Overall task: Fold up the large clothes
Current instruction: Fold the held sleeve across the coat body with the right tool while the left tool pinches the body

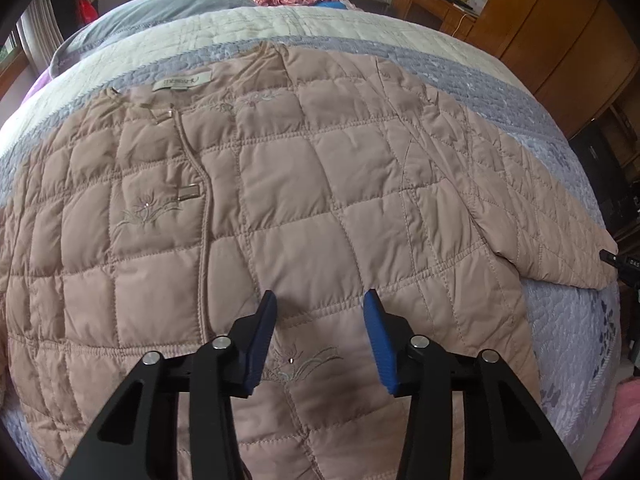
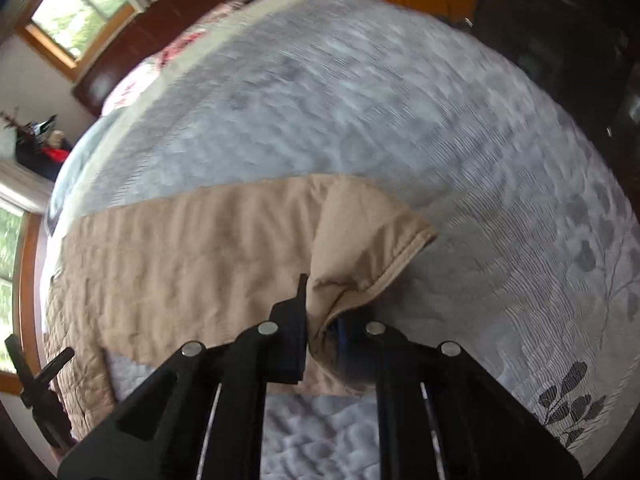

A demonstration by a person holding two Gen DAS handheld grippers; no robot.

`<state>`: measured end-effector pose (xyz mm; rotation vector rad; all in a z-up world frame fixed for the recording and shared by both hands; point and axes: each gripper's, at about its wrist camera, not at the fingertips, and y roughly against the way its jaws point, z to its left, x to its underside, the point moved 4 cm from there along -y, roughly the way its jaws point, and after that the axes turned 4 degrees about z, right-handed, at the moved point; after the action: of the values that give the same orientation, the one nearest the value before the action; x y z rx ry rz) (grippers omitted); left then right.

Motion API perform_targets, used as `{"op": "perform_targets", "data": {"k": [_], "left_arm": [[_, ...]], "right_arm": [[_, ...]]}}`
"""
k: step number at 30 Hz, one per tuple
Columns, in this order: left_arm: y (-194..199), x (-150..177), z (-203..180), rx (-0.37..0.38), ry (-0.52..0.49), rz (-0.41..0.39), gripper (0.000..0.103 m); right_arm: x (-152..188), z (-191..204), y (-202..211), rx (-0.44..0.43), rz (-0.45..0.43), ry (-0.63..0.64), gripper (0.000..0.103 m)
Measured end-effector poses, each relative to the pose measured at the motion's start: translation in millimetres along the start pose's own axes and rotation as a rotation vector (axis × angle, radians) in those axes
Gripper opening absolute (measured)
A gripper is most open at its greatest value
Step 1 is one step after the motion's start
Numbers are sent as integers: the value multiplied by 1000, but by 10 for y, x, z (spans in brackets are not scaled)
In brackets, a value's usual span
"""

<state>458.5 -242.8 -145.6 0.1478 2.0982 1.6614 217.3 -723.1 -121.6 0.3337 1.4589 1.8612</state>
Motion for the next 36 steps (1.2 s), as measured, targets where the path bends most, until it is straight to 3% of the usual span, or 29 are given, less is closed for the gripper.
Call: {"op": "perform_targets", "data": {"k": [2,8,13,17,22,30,34,36], "left_arm": [[14,42,27,5,-1,-8,45],[-14,103,115,19,8,-18,45],[17,113,116,23,5,-29,45],[118,127,175,22,16,-42,45],[286,120,194,25,-1,-81,45],[278,53,469,-2,40,-80,45],[226,42,563,-8,52,-74,45],[210,30,594,-1,60,-74,45]], "right_arm": [[1,90,69,-32,-23,23,9],[40,-125,-189,89,33,-63,8],[78,23,57,27,-29,-93,6],[42,661,338,-94,-93,32,6],[78,1879,269,-210,-63,257,5],[358,3309,-449,-226,55,490,6],[492,3644,-774,-204,106,540,6],[632,3756,-895,-215,144,556,13]]}}
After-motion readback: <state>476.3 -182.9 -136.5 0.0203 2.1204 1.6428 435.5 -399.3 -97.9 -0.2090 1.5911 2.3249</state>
